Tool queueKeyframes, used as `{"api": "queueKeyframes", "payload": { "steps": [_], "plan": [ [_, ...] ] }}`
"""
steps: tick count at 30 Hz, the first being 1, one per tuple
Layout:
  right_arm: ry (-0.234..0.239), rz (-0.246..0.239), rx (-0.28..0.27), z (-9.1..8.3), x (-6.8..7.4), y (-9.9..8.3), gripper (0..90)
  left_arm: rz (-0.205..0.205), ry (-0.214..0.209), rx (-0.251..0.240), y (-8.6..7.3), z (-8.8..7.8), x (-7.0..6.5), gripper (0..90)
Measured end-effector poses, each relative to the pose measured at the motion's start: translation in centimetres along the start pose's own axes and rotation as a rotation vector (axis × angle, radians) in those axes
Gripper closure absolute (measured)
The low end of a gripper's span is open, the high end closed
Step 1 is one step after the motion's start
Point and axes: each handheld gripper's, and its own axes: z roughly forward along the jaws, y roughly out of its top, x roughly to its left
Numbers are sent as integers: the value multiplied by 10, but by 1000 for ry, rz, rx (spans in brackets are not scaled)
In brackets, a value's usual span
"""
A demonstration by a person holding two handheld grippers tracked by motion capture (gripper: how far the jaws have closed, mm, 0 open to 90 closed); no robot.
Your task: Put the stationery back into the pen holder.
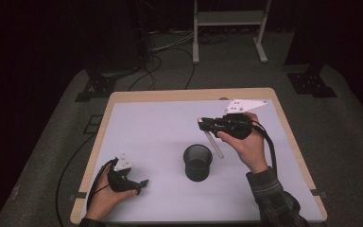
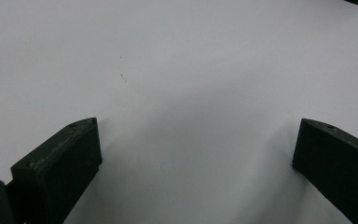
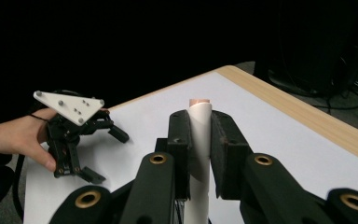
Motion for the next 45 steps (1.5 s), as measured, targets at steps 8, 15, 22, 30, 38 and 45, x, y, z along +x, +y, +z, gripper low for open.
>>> {"api": "queueKeyframes", "payload": {
  "steps": [8, 15, 22, 30, 38, 45],
  "plan": [
    [31, -15, -1, 26, 6, 8, 781, 3, 0, 2, 0, 0, 0, 5],
    [48, -34, 23, 48, 9, 6, 780, 3, 1, 2, 0, 0, 0, 5],
    [56, -50, 56, 64, 11, -7, 780, 3, 1, 3, 0, 0, 0, 4],
    [62, -45, 99, 69, 9, -28, 779, 3, 1, 2, 0, 0, 0, 4],
    [58, -38, 144, 68, 6, -45, 779, 1, 0, 3, 0, 0, 0, 4],
    [57, -48, 196, 69, 6, -54, 772, 1, 1, 1, 0, 0, 0, 4]
  ]
}}
